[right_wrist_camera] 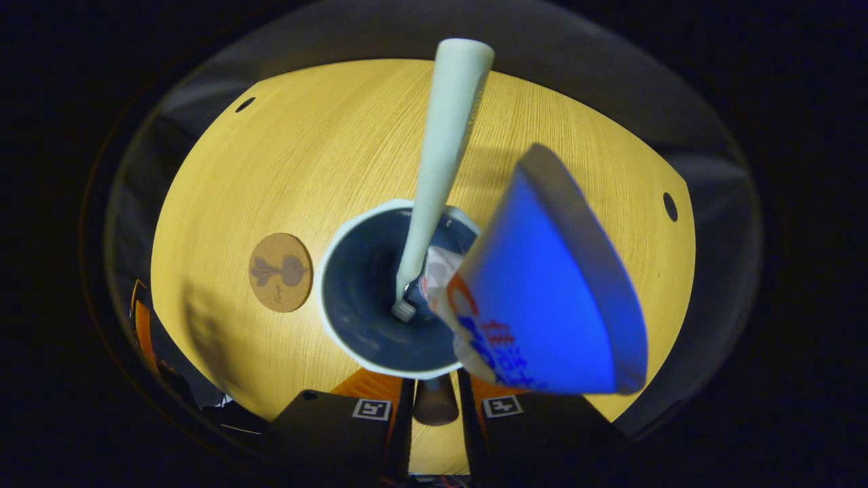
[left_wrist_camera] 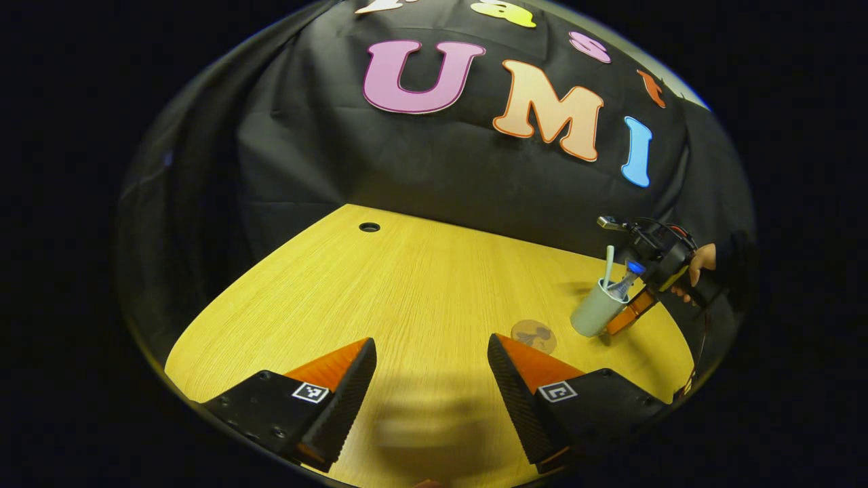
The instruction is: Put the toothbrush and toothpaste on the desktop into the cup, then pick up the cup and place it on the coaster on the desktop.
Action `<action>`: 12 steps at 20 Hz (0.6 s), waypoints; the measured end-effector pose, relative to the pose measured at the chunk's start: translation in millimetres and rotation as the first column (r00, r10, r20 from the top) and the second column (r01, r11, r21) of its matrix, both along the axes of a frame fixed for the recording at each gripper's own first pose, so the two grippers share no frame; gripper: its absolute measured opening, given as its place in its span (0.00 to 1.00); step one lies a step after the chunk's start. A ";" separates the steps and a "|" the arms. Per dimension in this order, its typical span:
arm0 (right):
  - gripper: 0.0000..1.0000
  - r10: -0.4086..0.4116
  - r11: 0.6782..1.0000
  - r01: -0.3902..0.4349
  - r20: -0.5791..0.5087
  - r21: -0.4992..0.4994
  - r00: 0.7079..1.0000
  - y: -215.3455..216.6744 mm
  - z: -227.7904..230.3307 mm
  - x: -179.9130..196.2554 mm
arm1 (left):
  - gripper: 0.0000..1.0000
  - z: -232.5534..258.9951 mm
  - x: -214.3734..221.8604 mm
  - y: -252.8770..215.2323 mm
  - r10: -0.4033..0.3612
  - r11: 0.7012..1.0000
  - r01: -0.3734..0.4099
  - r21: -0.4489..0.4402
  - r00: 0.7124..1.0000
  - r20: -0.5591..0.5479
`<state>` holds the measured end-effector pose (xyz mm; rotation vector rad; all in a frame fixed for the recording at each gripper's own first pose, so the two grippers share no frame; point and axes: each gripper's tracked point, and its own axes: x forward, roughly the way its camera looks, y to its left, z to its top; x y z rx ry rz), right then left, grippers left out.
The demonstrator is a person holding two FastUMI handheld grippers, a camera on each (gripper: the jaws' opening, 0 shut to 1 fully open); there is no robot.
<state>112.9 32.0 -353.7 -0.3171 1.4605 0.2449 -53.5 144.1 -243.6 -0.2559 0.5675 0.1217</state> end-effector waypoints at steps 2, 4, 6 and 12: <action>0.31 0.035 0.999 -0.036 -0.025 -0.028 0.999 1.6 -10.6 -7.1 | 0.95 -0.3 -1.3 3.1 0.002 1.000 -0.002 0.003 1.000 -0.006; 0.28 0.058 0.998 -0.058 0.006 -0.028 0.998 4.6 -4.6 -0.9 | 0.95 -2.8 -1.7 6.5 0.007 1.000 -0.007 0.005 1.000 -0.008; 0.24 0.064 0.998 -0.063 0.019 -0.020 0.998 5.9 -2.2 0.3 | 0.95 -3.2 -1.9 7.5 0.008 1.000 -0.008 0.003 1.000 -0.011; 0.24 0.066 0.995 -0.071 0.064 0.072 0.996 40.0 12.0 -3.5 | 0.95 -3.8 1.4 1.9 -0.016 1.000 0.016 -0.006 1.000 -0.013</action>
